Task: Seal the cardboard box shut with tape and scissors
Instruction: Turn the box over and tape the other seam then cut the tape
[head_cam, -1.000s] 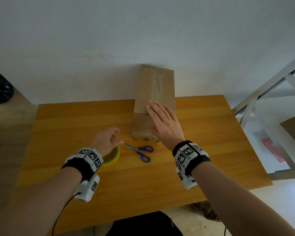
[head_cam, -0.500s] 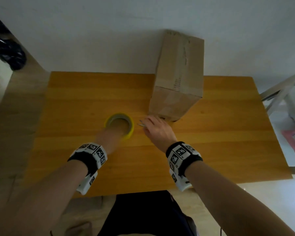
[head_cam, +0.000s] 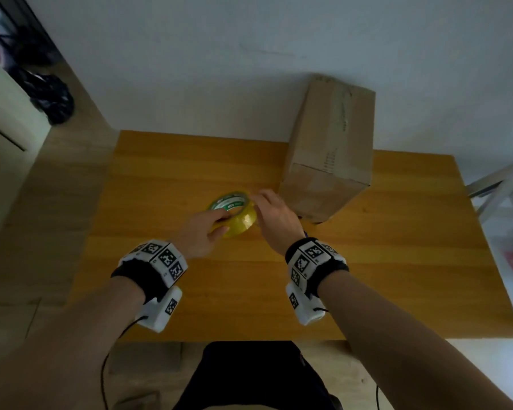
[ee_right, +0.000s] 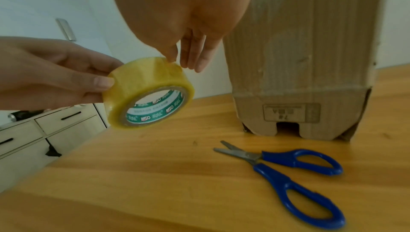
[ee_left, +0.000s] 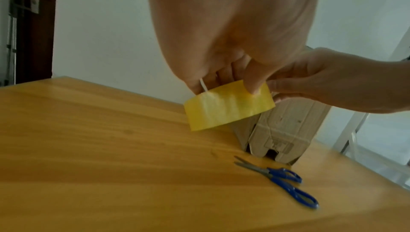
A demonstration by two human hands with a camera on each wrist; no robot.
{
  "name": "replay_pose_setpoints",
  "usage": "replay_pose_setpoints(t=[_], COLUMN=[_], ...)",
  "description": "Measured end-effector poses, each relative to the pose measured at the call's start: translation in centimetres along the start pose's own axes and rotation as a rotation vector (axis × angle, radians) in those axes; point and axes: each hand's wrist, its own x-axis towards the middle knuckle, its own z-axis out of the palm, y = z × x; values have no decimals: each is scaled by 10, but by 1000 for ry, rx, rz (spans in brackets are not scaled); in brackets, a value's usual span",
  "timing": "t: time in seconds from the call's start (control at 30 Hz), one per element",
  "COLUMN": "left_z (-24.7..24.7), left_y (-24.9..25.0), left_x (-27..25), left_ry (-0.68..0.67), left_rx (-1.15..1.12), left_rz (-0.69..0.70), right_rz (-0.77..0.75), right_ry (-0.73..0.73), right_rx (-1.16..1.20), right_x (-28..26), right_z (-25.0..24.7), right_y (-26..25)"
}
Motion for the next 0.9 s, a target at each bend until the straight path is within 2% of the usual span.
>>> replay_pose_setpoints(t=[0.2, 0.43, 0.5, 0.6, 0.67, 0.9], left_z=[-36, -72, -80, -93, -100, -113], left_y=[22, 46, 51, 55, 57, 78], left_x=[1, 13, 16, 21, 28, 43], left_ry=[35, -4, 20, 51, 57, 17], left_rx=[-85, -142, -116, -59, -42, -31], left_rz=[55, 89, 107, 97, 84, 127], right_rz=[-114, -167, -129, -21, 21, 315], right_ry=[149, 308, 293, 178, 153, 77], right_rx=[-22, -111, -103, -39, 37, 594], right_x=[10, 19, 23, 29, 31, 37], right_z=[-27, -64, -76, -95, -107, -134], right_y=[-9, -18, -19, -18, -19, -13])
